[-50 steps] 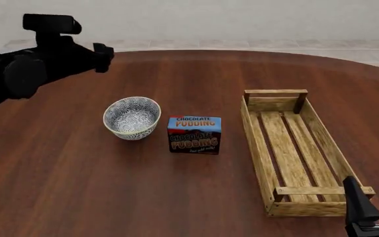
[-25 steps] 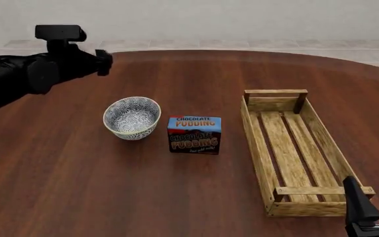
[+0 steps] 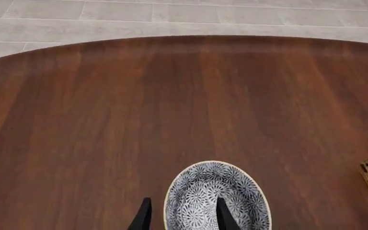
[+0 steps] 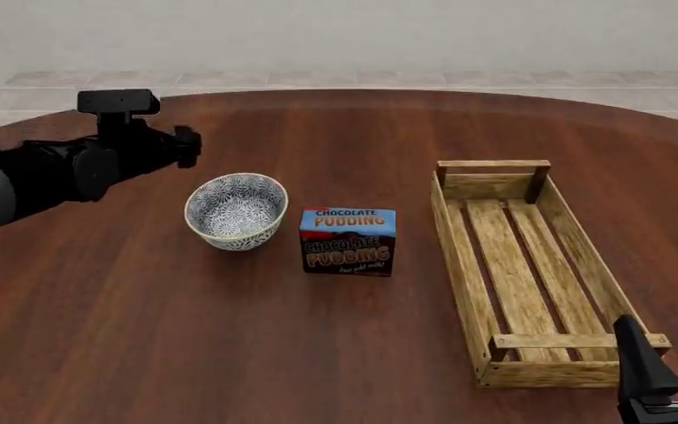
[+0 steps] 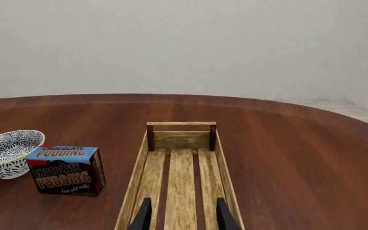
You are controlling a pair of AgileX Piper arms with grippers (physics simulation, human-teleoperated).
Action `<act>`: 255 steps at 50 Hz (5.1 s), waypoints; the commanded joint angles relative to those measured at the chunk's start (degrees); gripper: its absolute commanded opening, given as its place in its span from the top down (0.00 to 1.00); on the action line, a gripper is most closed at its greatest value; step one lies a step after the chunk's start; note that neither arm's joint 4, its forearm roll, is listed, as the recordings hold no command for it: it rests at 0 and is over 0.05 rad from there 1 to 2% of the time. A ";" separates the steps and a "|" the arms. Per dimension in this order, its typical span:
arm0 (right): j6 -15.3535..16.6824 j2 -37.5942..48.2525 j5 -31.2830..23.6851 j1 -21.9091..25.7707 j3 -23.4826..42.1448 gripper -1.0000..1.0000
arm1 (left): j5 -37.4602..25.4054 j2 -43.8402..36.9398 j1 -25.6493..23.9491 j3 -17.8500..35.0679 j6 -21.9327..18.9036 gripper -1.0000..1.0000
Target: Pick up the bowl on the left and put it in the tray.
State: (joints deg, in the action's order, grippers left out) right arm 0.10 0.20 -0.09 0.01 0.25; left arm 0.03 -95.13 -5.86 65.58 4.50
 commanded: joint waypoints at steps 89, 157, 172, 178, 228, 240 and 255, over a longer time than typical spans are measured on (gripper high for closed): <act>-0.01 0.00 -0.01 0.00 0.00 0.00 | 11.04 -17.00 3.79 -1.49 -1.30 0.00; 0.00 0.00 -0.01 -0.01 0.00 0.00 | 15.92 -25.14 1.70 -2.57 -0.96 1.00; 0.01 0.00 0.00 0.00 0.00 0.00 | 19.06 -17.12 4.74 -9.76 -0.09 1.00; 0.00 0.00 -0.01 0.01 0.00 0.00 | 19.70 -13.02 6.17 -12.45 -0.05 1.00; 0.01 -0.01 0.01 0.00 0.00 0.00 | 16.03 10.37 5.22 -23.11 0.62 1.00; -0.01 0.00 0.00 0.00 0.00 0.00 | 11.91 16.90 3.09 -23.33 1.16 1.00; -0.02 0.00 -0.01 -0.01 0.00 0.00 | 7.08 23.76 0.90 -22.51 2.14 1.00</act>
State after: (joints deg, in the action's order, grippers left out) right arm 0.10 0.20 -0.09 0.00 0.25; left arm 10.04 -76.08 -3.32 42.41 6.03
